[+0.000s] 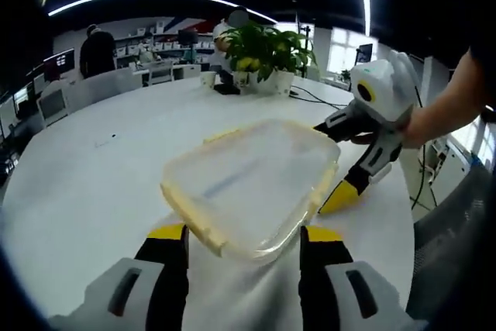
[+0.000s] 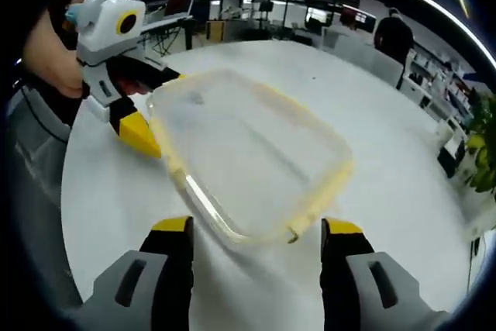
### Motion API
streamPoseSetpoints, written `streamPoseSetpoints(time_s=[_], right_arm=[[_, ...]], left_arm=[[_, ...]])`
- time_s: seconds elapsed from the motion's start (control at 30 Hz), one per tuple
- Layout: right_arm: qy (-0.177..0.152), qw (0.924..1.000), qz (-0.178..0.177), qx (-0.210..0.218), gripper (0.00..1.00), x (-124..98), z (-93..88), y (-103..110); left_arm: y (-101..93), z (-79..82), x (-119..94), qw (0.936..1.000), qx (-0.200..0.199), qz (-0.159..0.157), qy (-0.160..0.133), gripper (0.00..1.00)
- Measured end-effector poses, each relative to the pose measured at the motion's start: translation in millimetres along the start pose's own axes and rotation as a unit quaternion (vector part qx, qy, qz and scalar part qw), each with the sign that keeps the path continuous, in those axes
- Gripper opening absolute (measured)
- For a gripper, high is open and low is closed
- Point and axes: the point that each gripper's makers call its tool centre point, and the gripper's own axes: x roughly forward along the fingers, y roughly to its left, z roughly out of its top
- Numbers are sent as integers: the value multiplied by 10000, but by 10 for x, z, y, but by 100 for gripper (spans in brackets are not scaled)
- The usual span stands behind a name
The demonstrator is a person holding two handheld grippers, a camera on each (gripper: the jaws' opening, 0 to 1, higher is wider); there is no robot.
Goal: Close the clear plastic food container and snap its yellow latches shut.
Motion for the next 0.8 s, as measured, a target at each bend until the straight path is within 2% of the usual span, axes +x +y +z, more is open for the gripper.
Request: streamPoseSetpoints(time_s=[0.37, 0.5, 0.8], right_arm=[[-17, 9998, -4, -189, 58, 42, 23, -26], [1, 9994, -13, -359, 54, 48, 28, -8], [-10, 9990, -44, -445, 52, 47, 32, -1]], left_arm=[[19, -56, 43, 9999, 146, 10, 65, 51], [24, -78, 42, 9995, 294, 24, 98, 46], [22, -87, 38, 9995, 295, 31, 100, 46]])
